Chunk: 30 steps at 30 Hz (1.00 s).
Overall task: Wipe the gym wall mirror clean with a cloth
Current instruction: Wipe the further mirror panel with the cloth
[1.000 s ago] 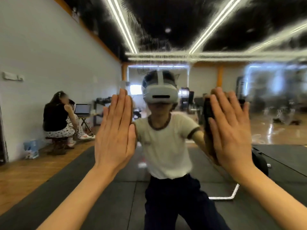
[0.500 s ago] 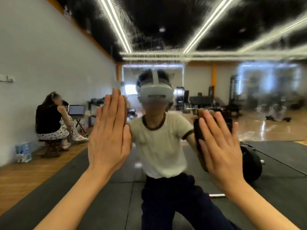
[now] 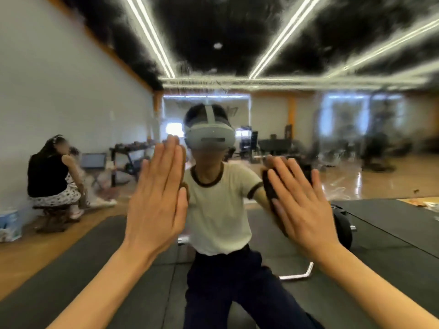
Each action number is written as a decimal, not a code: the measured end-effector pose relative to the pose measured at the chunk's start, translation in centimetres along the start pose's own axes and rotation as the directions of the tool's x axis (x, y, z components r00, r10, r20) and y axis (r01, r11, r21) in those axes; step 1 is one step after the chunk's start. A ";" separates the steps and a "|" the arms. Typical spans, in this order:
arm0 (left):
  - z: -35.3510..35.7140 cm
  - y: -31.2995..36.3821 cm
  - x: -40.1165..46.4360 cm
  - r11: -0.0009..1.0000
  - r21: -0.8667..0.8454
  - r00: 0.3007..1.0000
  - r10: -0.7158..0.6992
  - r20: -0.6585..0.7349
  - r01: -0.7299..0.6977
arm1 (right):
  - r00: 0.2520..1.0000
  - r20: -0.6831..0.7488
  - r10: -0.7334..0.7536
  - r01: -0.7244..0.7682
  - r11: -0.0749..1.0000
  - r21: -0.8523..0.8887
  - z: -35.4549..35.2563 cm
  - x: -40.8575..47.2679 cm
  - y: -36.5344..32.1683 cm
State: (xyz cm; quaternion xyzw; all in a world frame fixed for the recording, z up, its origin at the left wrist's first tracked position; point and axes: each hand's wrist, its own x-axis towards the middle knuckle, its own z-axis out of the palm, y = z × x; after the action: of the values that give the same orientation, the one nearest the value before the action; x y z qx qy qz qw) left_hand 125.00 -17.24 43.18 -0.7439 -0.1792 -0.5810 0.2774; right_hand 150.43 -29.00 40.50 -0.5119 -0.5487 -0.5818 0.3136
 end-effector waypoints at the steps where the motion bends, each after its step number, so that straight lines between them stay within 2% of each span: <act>1: 0.8 1.2 0.4 1.000 -0.010 1.000 0.019 0.010 -0.019 | 0.994 0.010 0.113 -0.113 0.993 0.021 -0.6 -1.2 2.0; 3: 2.1 3.2 1.2 1.000 -0.025 1.000 -0.008 0.012 0.008 | 0.944 -0.015 0.330 -0.328 0.940 0.094 -1.1 -2.0 2.7; 4: 2.5 3.8 1.5 0.999 -0.018 0.999 -0.034 0.005 0.034 | 0.915 -0.045 0.400 -0.393 0.912 0.123 -0.8 -1.4 1.5; 5: 2.9 4.0 1.6 0.998 -0.001 0.998 -0.056 -0.002 0.056 | 0.914 -0.067 0.400 -0.388 0.911 0.141 -0.3 -0.2 -0.4; 7: 3.3 4.2 1.6 0.996 0.042 0.997 -0.077 -0.020 0.078 | 0.974 -0.074 0.212 -0.197 0.965 0.174 1.0 3.0 -5.0; 9: 3.4 4.1 1.7 0.992 0.077 0.994 -0.092 -0.054 0.096 | 0.997 -0.069 0.020 -0.007 0.982 0.187 1.7 6.2 -8.1; 12: 3.3 4.2 1.8 0.989 0.096 0.992 -0.102 -0.070 0.109 | 0.989 -0.052 -0.137 0.142 0.982 0.124 1.5 6.9 -5.4; 14: 3.2 4.1 1.8 0.990 0.103 0.994 -0.092 -0.057 0.097 | 0.994 -0.050 -0.102 0.105 0.992 0.063 0.5 5.2 -0.9; 17: 3.2 4.2 1.7 0.988 0.105 0.993 -0.106 -0.048 0.111 | 0.991 -0.062 0.121 -0.117 0.991 0.072 -1.1 2.2 5.0; 20: 3.1 4.3 1.8 0.988 0.112 0.994 -0.096 -0.055 0.102 | 0.951 -0.123 0.285 -0.269 0.954 0.131 -0.5 3.4 2.6; 21: 3.1 4.3 1.8 0.989 0.111 0.994 -0.091 -0.057 0.097 | 0.958 -0.135 0.254 -0.235 0.962 0.139 0.2 4.9 0.2; 25: 3.1 4.3 1.8 0.990 0.062 0.990 -0.121 -0.068 0.125 | 0.991 -0.132 -0.036 0.061 0.980 0.191 2.2 10.7 -7.6; 28: 3.1 4.2 1.9 0.990 0.087 0.992 -0.106 -0.063 0.112 | 0.982 -0.138 -0.128 0.150 0.974 0.167 1.8 10.5 -3.8; 30: 3.1 4.2 1.8 0.990 0.100 0.994 -0.094 -0.058 0.099 | 0.988 -0.150 -0.025 0.047 0.989 0.140 0.7 8.7 1.2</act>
State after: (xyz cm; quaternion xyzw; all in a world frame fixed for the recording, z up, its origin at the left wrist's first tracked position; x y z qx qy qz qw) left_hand 130.35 -18.67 43.56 -0.7035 -0.2371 -0.6032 0.2915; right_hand 149.28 -26.90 48.98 -0.4336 -0.5735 -0.5828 0.3788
